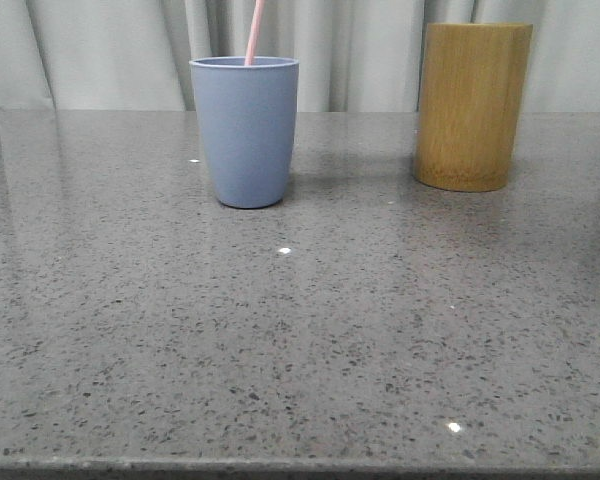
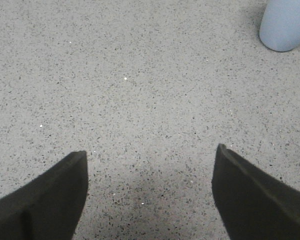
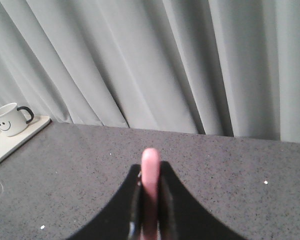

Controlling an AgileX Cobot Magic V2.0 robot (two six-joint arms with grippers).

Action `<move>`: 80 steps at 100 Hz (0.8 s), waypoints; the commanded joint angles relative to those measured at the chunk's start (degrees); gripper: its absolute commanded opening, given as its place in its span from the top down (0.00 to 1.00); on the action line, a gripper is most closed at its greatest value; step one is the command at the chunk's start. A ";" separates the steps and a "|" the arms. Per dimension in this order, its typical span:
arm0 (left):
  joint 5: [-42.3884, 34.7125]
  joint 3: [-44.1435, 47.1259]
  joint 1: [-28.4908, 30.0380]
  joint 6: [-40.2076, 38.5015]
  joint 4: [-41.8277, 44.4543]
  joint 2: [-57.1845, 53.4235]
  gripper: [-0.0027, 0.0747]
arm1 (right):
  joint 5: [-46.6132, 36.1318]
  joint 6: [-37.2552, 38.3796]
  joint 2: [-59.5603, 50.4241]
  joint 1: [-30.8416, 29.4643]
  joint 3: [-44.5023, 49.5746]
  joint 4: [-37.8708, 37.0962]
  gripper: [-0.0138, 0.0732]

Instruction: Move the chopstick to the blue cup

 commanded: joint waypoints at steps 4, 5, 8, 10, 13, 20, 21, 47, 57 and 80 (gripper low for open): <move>-3.61 -1.37 0.09 -0.44 -0.79 0.11 0.32 | -5.04 -0.20 -2.17 0.10 -1.98 -0.44 0.66; -3.61 -1.37 0.09 -0.44 -0.79 0.11 0.32 | -5.04 -0.20 -2.17 0.09 -1.98 -0.44 0.65; -3.61 -1.37 0.09 -0.44 -0.79 0.11 0.32 | -5.04 -0.20 -2.17 0.16 -1.98 -0.44 0.59; -3.61 -1.37 0.09 -0.44 -0.79 0.11 0.32 | -5.04 -0.20 -2.17 0.16 -1.98 -0.44 0.55; -3.61 -1.37 0.09 -0.44 -0.79 0.11 0.32 | -5.11 -0.20 -2.17 0.16 -1.98 -0.44 0.50; -3.61 -1.37 0.09 -0.44 -0.79 0.11 0.32 | -5.06 -0.20 -2.17 0.16 -1.98 -0.44 0.40; -3.61 -1.37 0.09 -0.44 -0.79 0.11 0.32 | -5.07 -0.20 -2.17 0.16 -1.98 -0.44 0.38; -3.50 -1.37 0.09 -0.44 -0.79 0.11 0.32 | -2.60 -1.39 -3.84 0.16 -1.98 -2.40 0.32; -3.38 -1.37 0.09 -0.44 -0.79 0.11 0.32 | 1.74 -2.79 -6.76 -0.16 -1.98 -4.83 0.32; -3.38 -1.37 0.09 -0.44 -0.79 0.11 0.32 | 17.09 -2.89 -14.94 -4.13 -1.92 -11.91 0.32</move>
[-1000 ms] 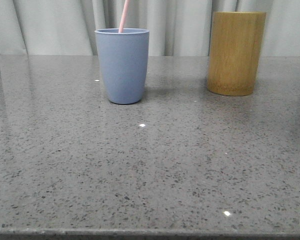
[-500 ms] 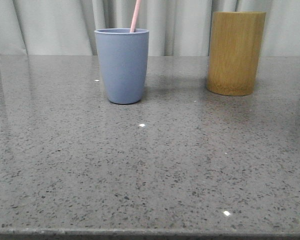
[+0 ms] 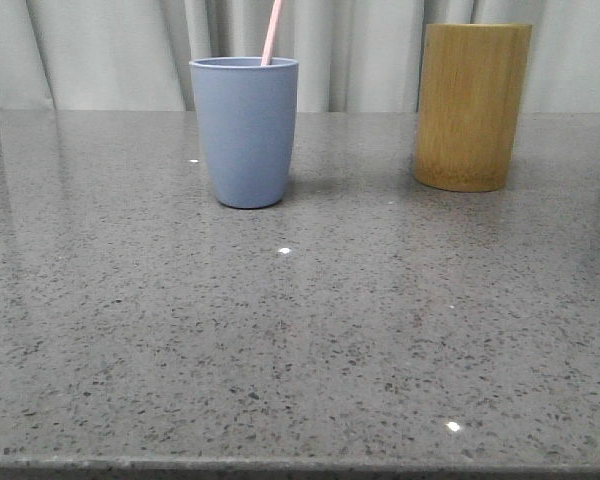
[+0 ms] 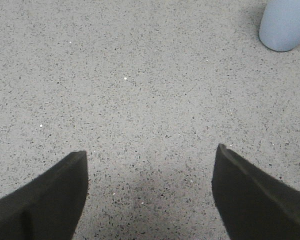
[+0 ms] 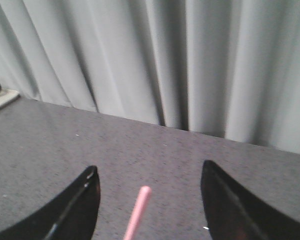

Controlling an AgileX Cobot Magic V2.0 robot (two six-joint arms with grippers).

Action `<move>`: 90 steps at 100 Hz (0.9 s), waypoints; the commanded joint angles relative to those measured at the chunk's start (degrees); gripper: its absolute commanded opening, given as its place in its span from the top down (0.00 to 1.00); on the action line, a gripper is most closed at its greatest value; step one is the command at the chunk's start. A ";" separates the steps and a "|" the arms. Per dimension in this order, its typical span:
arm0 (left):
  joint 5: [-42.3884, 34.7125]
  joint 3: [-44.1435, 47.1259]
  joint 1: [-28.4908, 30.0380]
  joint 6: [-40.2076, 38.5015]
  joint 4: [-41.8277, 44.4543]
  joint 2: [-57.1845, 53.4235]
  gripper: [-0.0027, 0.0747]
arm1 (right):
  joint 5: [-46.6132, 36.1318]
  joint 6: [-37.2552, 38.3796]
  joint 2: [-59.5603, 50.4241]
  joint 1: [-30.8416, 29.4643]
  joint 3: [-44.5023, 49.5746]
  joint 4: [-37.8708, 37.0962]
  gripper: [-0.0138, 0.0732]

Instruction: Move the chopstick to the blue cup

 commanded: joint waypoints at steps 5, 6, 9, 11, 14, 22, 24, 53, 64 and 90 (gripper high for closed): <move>-3.38 -1.37 0.09 -0.44 -0.79 0.11 0.32 | 7.05 -0.90 -7.12 -3.01 -1.78 -5.48 0.32; -3.38 -1.37 0.09 -0.44 -0.79 0.11 0.32 | 7.68 -0.90 -7.36 -3.34 -1.72 -5.75 0.32; -3.38 -1.37 0.09 -0.44 -0.79 0.11 0.32 | 10.19 -0.90 -8.37 -3.96 -1.58 -7.00 0.32; -3.38 -1.37 0.09 -0.44 -0.79 0.11 0.32 | 11.95 -0.90 -9.15 -4.44 -1.29 -7.50 0.32; -3.38 -1.37 0.09 -0.44 -0.79 0.11 0.32 | 14.11 -0.90 -10.23 -5.00 -0.83 -8.68 0.32; -3.38 -1.37 0.09 -0.44 -0.79 0.11 0.32 | 19.23 -0.90 -13.74 -6.19 1.43 -11.51 0.32; -3.38 -1.37 0.09 -0.44 -0.79 0.11 0.32 | 20.24 -0.90 -14.71 -6.21 2.25 -12.23 0.32; -3.38 -1.37 0.09 -0.44 -0.79 0.11 0.32 | 26.27 0.54 -29.40 -6.21 17.26 -15.02 0.32; -3.38 -1.37 0.09 -0.44 -0.79 0.11 0.32 | 28.61 2.86 -34.97 -6.21 22.76 -17.07 0.32; -3.38 -1.37 0.09 -0.44 -0.79 0.11 0.32 | 32.81 11.14 -48.76 -6.21 34.67 -22.68 0.32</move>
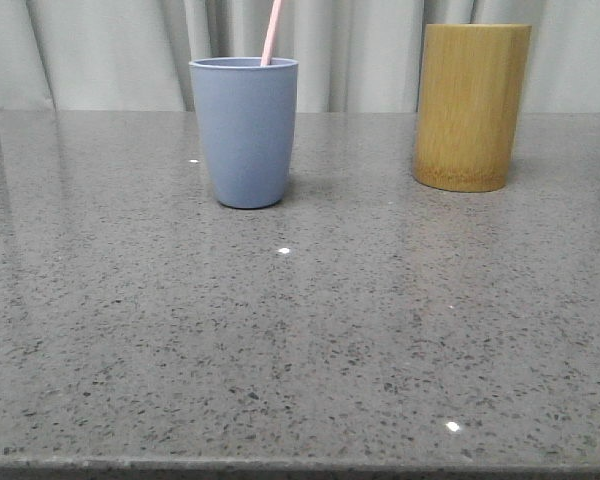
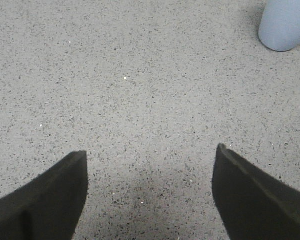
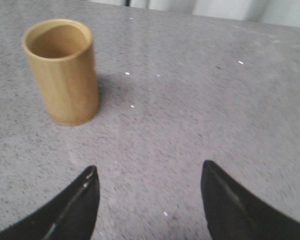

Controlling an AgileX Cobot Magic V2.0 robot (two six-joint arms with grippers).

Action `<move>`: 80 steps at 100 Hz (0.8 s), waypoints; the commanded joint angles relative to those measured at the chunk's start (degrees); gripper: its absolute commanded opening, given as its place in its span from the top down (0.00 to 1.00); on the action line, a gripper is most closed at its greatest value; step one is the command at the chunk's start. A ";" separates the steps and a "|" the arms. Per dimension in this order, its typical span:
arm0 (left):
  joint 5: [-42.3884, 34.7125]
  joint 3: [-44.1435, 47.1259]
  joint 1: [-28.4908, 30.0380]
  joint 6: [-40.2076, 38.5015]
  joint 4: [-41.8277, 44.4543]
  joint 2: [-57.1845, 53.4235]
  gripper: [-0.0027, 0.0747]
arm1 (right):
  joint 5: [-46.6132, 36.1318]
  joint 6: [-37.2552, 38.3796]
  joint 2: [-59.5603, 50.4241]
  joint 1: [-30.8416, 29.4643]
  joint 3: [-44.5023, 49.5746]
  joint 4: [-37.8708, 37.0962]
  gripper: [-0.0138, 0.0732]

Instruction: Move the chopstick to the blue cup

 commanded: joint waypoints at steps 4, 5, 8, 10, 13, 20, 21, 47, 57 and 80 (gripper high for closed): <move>-3.38 -1.37 0.09 -0.44 -0.79 0.11 0.32 | -2.01 2.43 -5.53 -0.29 2.46 -3.76 0.32; -3.38 -1.37 0.09 -0.44 -0.79 0.11 0.32 | -2.01 2.56 -5.84 -0.29 2.90 -3.76 0.32; -3.38 -1.37 0.09 -0.44 -0.79 0.11 0.32 | -2.01 2.72 -7.05 -0.29 3.75 -3.76 0.32; -3.38 -1.37 0.09 -0.44 -0.79 0.11 0.32 | -2.01 2.86 -7.93 -0.29 4.37 -3.76 0.32; -3.38 -1.37 0.09 -0.44 -0.79 0.11 0.32 | -2.01 3.03 -9.06 -0.29 5.08 -3.76 0.32; -3.38 -1.37 0.09 -0.44 -0.79 0.11 0.32 | -1.96 3.40 -11.44 -0.29 6.38 -3.76 0.32; -3.38 -1.37 0.09 -0.44 -0.79 0.11 0.32 | -1.96 3.40 -11.85 -0.29 6.55 -3.76 0.32; -3.38 -1.37 0.09 -0.44 -0.79 0.11 0.32 | -2.03 3.40 -13.71 -0.29 6.92 -3.76 0.33; -3.38 -1.37 0.09 -0.44 -0.79 0.11 0.39 | -1.99 3.40 -13.71 -0.29 6.92 -3.76 0.46; -3.51 -1.37 0.09 -0.44 -0.79 0.11 0.78 | -2.04 3.40 -13.71 -0.29 6.92 -3.76 0.92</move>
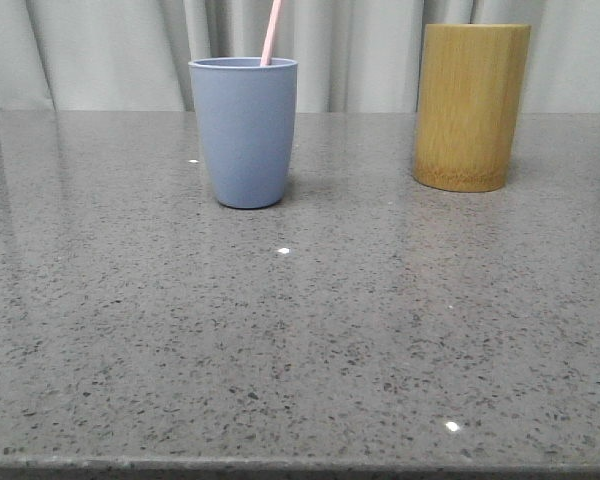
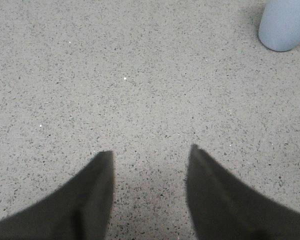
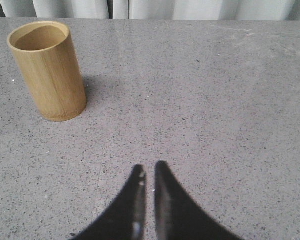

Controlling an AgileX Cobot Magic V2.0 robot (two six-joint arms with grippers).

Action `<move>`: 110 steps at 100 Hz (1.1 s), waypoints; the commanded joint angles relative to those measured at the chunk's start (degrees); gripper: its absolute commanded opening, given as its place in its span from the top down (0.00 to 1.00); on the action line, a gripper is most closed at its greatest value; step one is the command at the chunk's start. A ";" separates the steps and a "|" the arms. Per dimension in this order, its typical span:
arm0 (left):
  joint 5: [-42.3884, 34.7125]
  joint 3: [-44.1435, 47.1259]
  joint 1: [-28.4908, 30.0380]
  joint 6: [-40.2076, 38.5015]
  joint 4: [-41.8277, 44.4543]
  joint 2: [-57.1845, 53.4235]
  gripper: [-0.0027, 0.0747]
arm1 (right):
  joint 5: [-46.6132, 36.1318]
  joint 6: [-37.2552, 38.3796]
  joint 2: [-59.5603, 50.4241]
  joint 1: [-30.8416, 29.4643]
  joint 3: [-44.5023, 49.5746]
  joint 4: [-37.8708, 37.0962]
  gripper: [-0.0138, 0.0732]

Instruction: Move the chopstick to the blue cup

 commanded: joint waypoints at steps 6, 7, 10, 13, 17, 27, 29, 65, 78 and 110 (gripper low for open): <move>-3.51 -1.37 0.09 -0.44 -0.79 0.11 0.90 | -3.33 0.08 0.42 -0.29 -1.20 -2.48 0.92; -3.51 -1.37 0.09 -0.44 -0.79 0.11 0.93 | -3.33 0.08 0.42 -0.29 -1.20 -2.48 0.92; -3.51 -1.37 0.09 -0.44 -0.79 0.11 0.98 | -3.33 0.08 0.42 -0.29 -1.20 -2.40 0.92; -3.51 -1.37 0.09 -0.44 -0.79 0.11 0.99 | -3.33 0.08 0.42 -0.29 -1.20 -2.41 0.92; -3.51 -1.37 0.09 -0.44 -0.79 0.11 0.99 | -3.33 0.08 0.42 -0.29 -1.20 -2.41 0.92; -3.51 -1.37 0.09 -0.44 -0.79 0.11 0.99 | -3.33 0.08 0.42 -0.29 -1.20 -2.41 0.92; -3.51 -1.37 0.09 -0.44 -0.79 0.11 0.99 | -3.33 0.08 0.42 -0.29 -1.20 -2.41 0.92; -3.51 -1.37 0.09 -0.44 -0.79 0.11 0.99 | -3.33 0.08 0.42 -0.29 -1.20 -2.41 0.92; -3.51 -1.37 0.09 -0.44 -0.79 0.11 0.99 | -3.33 0.08 0.42 -0.29 -1.20 -2.41 0.92; -17.20 3.21 0.09 -0.44 1.23 -2.65 0.99 | -3.33 0.08 0.42 -0.29 -1.20 -2.41 0.92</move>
